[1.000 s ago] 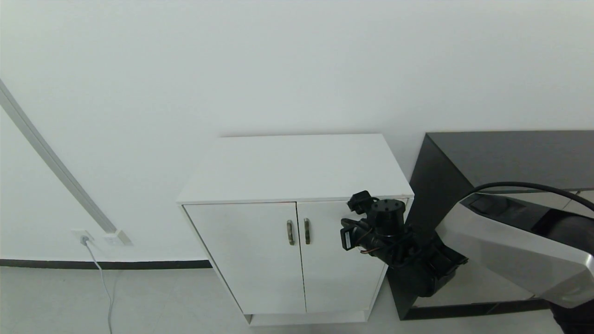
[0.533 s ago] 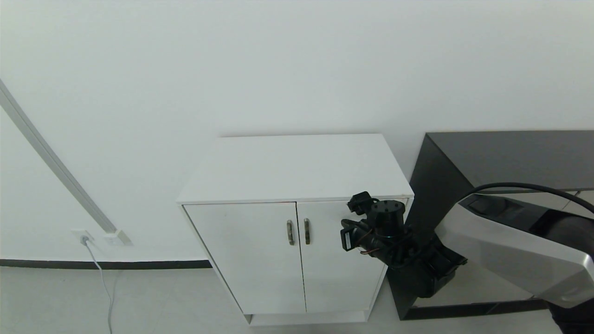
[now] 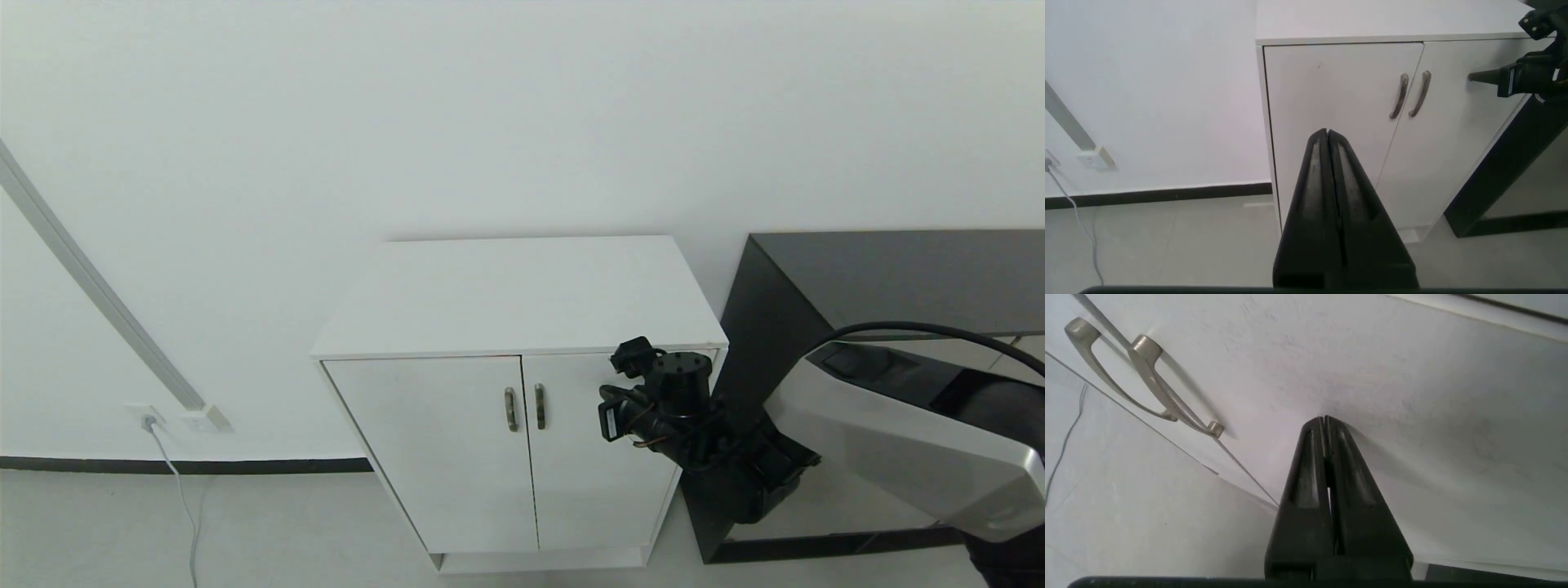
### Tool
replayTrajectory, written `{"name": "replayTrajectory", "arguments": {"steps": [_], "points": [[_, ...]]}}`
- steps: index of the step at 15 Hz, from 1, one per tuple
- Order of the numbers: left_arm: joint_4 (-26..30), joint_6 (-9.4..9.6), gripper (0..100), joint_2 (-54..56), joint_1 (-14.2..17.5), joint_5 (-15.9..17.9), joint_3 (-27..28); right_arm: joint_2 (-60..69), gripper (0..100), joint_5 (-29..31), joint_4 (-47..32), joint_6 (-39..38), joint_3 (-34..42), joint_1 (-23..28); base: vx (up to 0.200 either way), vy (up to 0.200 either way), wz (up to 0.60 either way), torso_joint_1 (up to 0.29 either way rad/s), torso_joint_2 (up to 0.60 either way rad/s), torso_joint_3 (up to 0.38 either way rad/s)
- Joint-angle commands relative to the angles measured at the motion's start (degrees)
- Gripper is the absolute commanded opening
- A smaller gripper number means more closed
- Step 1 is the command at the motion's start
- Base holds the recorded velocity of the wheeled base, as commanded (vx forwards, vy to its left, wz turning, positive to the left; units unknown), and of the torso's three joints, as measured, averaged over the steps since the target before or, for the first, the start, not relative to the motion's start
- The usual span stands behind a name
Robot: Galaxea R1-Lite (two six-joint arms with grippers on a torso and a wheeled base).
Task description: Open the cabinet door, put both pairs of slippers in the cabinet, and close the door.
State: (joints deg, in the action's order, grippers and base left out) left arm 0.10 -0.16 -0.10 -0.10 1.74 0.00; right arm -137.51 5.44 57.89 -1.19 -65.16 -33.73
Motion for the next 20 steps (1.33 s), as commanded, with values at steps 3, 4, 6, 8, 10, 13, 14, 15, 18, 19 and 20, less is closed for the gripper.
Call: {"name": "replayTrajectory", "arguments": {"steps": [3, 4, 6, 8, 10, 13, 14, 15, 18, 19, 20], "points": [[-0.01, -0.02, 0, 0.01, 0.01, 0.01, 0.0, -0.48, 0, -0.08, -0.06, 0.05, -0.58, -0.02, 0.0, 0.0, 0.0, 0.0, 0.0, 0.0], [-0.01, -0.02, 0, 0.01, 0.01, 0.01, 0.0, -0.48, 0, 0.01, -0.06, 0.05, -0.76, -0.02, 0.0, 0.0, 0.0, 0.0, 0.0, 0.0], [-0.01, -0.02, 0, 0.01, 0.01, 0.01, 0.0, -0.48, 0, 0.01, -0.06, 0.05, -0.94, -0.02, 0.0, 0.0, 0.0, 0.0, 0.0, 0.0], [-0.01, -0.02, 0, 0.01, 0.01, 0.01, 0.0, -0.57, 0, 0.01, -0.06, 0.14, -1.29, -0.02, 0.0, 0.0, 0.0, 0.0, 0.0, 0.0], [-0.01, -0.02, 0, 0.01, 0.01, 0.01, 0.0, -0.92, 0, 0.01, -0.15, 0.14, -1.73, 0.07, 0.0, 0.0, 0.0, 0.0, 0.0, 0.0], [-0.01, -0.02, 0, 0.01, 0.01, 0.01, 0.0, -1.09, 0, 0.01, -0.15, 0.23, -2.17, 0.16, 0.0, 0.0, 0.0, 0.0, 0.0, 0.0], [-0.01, -0.02, 0, 0.01, 0.01, 0.01, 0.0, -0.57, 0, 0.01, -0.06, 0.14, -1.2, 0.07, 0.0, 0.0, 0.0, 0.0, 0.0, 0.0], [-0.01, -0.02, 0, 0.01, 0.01, 0.01, 0.0, 0.93, 0, 0.01, 0.03, 0.14, 0.73, -0.11, 0.0, 0.0, 0.0, 0.0, 0.0, 0.0], [-0.01, 0.07, 0, 0.01, 0.01, 0.01, 0.0, 10.51, 0, 0.01, 2.58, 0.23, 12.51, -0.72, 0.0, 0.0, 0.0, 0.0, 0.0, 0.0], [-0.01, 0.07, 0, 0.01, 0.01, 0.01, 0.0, 14.99, 0, 0.54, 2.75, 0.23, 17.17, -0.72, 0.0, 0.0, 0.0, 0.0, 0.0, 0.0], [-0.01, -0.02, 0, 0.01, 0.01, 0.01, 0.0, 18.59, 0, 2.65, 2.84, 0.05, 20.6, -0.72, 0.0, 0.0, 0.0, 0.0, 0.0, 0.0]]}}
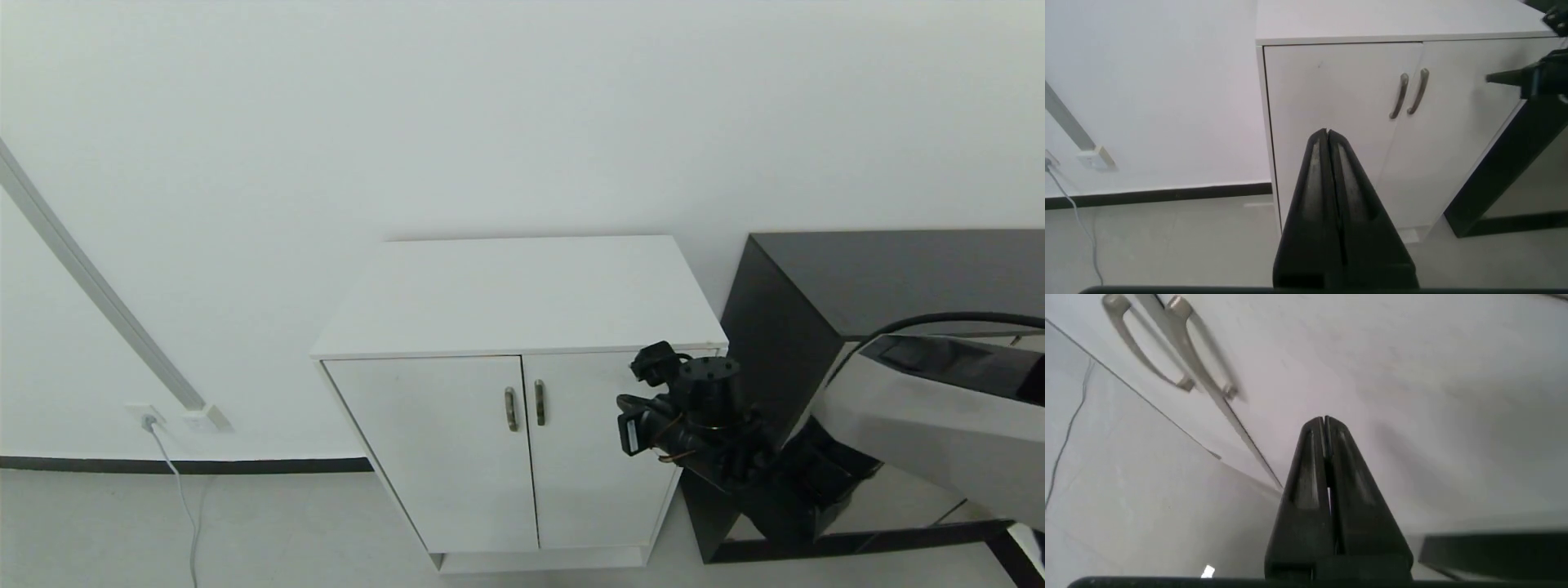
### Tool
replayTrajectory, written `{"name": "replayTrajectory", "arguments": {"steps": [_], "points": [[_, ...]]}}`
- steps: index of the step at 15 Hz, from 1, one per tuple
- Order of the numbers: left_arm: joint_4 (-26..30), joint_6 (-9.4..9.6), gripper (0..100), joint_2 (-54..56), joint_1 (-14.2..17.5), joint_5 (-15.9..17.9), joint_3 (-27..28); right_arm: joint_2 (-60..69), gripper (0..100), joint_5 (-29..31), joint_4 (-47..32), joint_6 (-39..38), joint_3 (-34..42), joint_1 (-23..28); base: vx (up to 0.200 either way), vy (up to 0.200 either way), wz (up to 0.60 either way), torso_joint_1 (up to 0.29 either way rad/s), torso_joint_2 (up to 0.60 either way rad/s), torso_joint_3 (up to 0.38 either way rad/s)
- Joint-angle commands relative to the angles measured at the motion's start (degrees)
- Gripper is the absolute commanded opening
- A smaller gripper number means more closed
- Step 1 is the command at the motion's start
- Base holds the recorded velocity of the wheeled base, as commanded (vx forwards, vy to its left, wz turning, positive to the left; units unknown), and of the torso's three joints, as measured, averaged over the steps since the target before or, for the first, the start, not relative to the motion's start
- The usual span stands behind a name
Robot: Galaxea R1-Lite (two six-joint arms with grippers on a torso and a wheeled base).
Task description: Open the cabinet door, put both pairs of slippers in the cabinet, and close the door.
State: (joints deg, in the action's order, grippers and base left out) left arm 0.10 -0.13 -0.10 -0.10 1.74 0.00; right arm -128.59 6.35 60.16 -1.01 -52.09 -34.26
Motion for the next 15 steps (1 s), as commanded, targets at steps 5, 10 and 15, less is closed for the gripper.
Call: {"name": "replayTrajectory", "arguments": {"steps": [5, 10, 15], "points": [[-0.01, -0.13, 0, 0.01, 0.01, 0.01, 0.0, 20.92, 0, 11.49, 6.28, -0.48, 17.37, 3.41, 0.0, 0.0, 0.0, 0.0, 0.0, 0.0], [-0.01, -0.13, 0, 0.01, 0.01, 0.01, 0.0, 35.6, 0, 11.31, 6.37, -0.48, 31.79, 5.52, 0.0, 0.0, 0.0, 0.0, 0.0, 0.0], [-0.01, -0.04, 0, 0.01, 0.01, 0.01, 0.0, 50.19, 0, 11.49, 5.85, 1.19, 44.71, 5.52, 0.0, 0.0, 0.0, 0.0, 0.0, 0.0]]}}
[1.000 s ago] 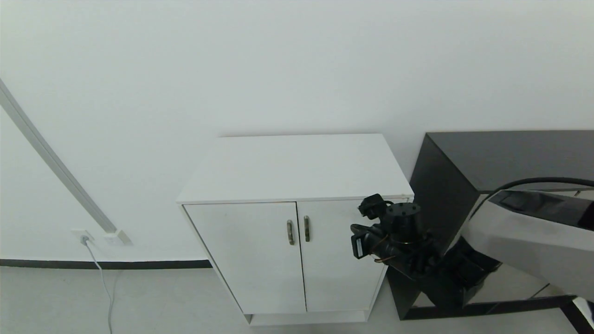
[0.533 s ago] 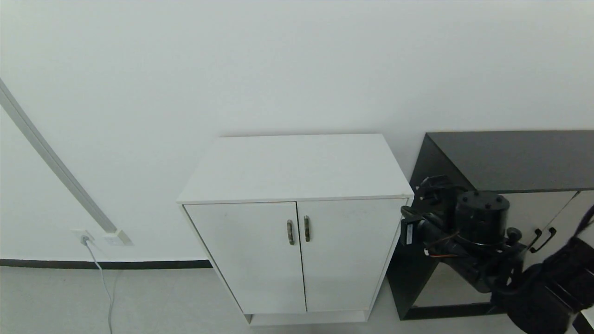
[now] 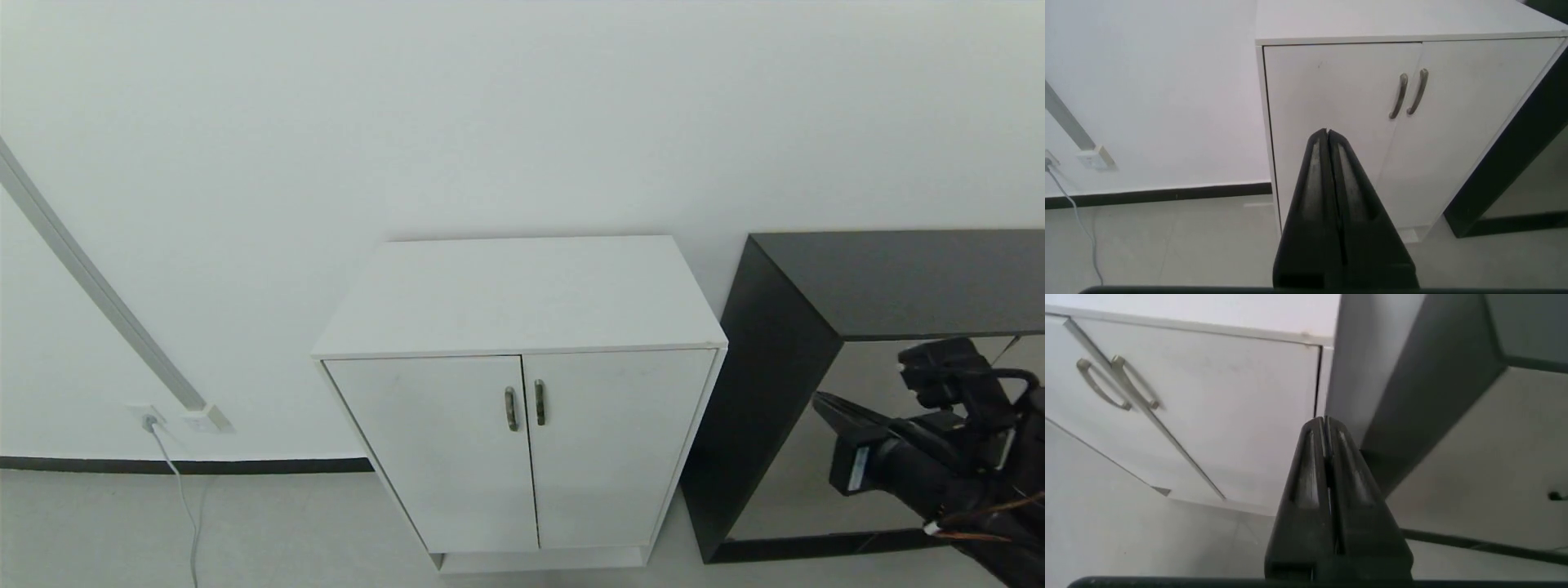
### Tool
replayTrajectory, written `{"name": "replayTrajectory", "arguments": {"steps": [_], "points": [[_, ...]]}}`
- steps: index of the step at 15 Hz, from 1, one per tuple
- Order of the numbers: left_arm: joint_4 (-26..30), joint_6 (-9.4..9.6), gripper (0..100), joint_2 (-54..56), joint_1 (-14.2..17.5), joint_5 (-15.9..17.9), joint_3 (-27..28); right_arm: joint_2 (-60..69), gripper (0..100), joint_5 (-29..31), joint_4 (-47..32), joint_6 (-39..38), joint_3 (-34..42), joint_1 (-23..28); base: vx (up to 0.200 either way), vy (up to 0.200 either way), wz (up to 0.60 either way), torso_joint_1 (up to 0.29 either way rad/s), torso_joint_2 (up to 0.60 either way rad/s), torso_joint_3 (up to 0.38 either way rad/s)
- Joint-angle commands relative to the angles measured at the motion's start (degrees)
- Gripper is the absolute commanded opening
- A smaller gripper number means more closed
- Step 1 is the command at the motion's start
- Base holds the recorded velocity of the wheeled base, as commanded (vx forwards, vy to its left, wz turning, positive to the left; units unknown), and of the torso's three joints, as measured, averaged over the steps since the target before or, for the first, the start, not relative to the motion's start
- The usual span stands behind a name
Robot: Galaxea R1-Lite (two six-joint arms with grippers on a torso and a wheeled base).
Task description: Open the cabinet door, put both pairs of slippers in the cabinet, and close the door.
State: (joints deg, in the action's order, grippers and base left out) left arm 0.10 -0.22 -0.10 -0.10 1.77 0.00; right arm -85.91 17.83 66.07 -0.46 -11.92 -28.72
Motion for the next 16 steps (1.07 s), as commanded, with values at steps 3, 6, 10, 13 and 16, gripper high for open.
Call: {"name": "replayTrajectory", "arguments": {"steps": [3, 6, 10, 13, 16], "points": [[-0.01, 0.04, 0, 0.01, 0.01, -0.01, 0.0, 18.85, 0, 0.18, -0.51, 4.59, 11.4, 1.39, 0.0, 0.0, 0.0, 0.0, 0.0, 0.0], [-0.01, 0.04, 0, 0.01, 0.01, -0.01, 0.0, 33.79, 0, 0.36, -14.66, 6.97, 11.66, 3.23, 0.0, 0.0, 0.0, 0.0, 0.0, 0.0], [-0.01, 0.04, 0, 0.01, 0.01, -0.01, 0.0, 60.68, 0, -0.08, -53.33, 7.67, 3.05, 3.41, 0.0, 0.0, 0.0, 0.0, 0.0, 0.0], [-0.01, 0.04, 0, 0.01, 0.01, -0.01, 0.0, 72.11, 0, -0.43, -66.25, 7.67, 2.69, 9.56, 0.0, 0.0, 0.0, 0.0, 0.0, 0.0], [-0.01, 0.04, 0, 0.01, 0.01, -0.01, 0.0, 76.94, 0, 0.36, -66.86, 7.58, 3.22, 18.61, 0.0, 0.0, 0.0, 0.0, 0.0, 0.0]]}}
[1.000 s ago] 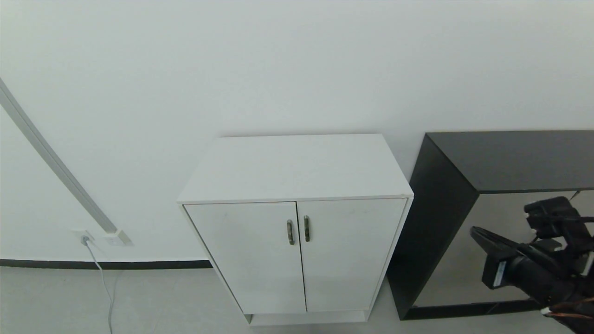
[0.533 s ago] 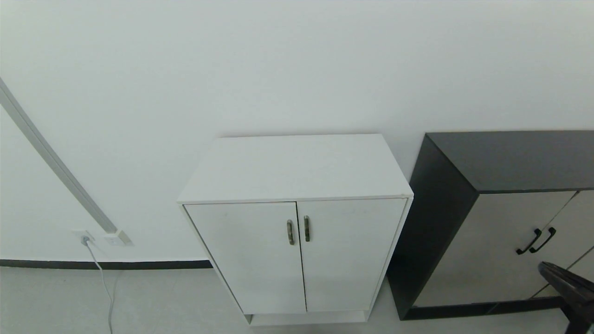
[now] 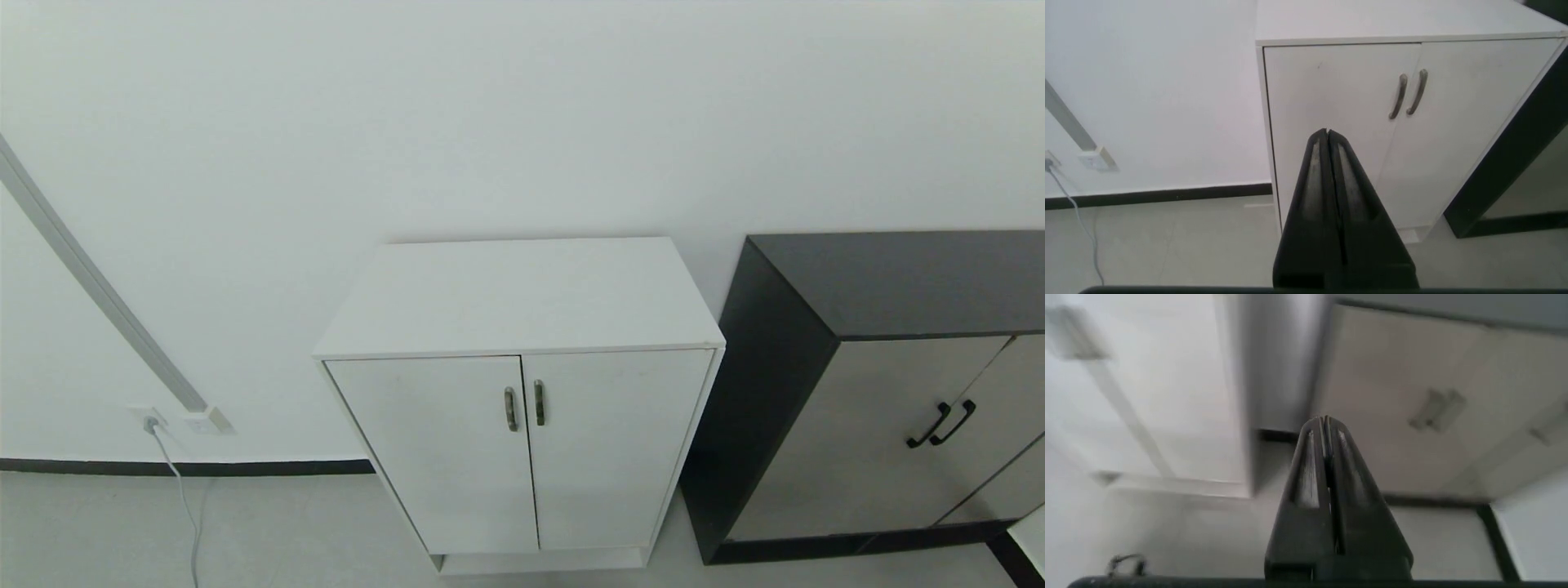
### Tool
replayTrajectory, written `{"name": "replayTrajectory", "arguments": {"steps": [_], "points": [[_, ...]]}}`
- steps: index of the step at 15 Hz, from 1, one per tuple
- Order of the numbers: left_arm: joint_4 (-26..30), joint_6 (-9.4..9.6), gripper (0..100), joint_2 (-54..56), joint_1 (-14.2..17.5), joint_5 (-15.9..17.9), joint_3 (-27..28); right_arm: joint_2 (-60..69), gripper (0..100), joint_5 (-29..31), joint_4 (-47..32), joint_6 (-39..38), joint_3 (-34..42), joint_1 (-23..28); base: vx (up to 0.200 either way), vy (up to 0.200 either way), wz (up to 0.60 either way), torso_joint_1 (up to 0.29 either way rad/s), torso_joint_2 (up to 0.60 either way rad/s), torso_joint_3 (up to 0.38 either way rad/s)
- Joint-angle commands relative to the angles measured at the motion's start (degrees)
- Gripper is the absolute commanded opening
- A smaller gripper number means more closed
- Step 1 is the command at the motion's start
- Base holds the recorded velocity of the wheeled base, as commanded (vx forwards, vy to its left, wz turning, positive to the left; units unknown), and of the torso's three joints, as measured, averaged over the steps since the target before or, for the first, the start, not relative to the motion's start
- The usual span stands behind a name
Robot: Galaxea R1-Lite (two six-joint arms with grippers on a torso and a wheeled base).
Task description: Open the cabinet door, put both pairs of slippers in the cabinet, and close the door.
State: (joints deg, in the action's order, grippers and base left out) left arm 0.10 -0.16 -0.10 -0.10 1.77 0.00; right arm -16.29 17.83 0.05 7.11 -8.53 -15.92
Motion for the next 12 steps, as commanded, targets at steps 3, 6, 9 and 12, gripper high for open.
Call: {"name": "replayTrajectory", "arguments": {"steps": [3, 6, 9, 12], "points": [[-0.01, -0.02, 0, 0.01, 0.01, -0.01, 0.0, 12.68, 0, -2.19, -4.97, 0.1, 1.41, 13.9, 0.0, 0.0, 0.0, 0.0, 0.0, 0.0], [-0.01, -0.02, 0, 0.01, 0.01, -0.01, 0.0, 12.68, 0, -14.06, -4.18, -2.98, 5.46, 13.99, 0.0, 0.0, 0.0, 0.0, 0.0, 0.0], [-0.01, -0.02, 0, 0.01, 0.01, -0.01, 0.0, 12.86, 0, -23.64, -0.14, -3.77, 8.36, 14.08, 0.0, 0.0, 0.0, 0.0, 0.0, 0.0], [-0.01, -0.02, 0, 0.01, 0.01, -0.01, 0.0, 13.03, 0, -23.64, -0.22, -4.65, 8.53, 14.25, 0.0, 0.0, 0.0, 0.0, 0.0, 0.0]]}}
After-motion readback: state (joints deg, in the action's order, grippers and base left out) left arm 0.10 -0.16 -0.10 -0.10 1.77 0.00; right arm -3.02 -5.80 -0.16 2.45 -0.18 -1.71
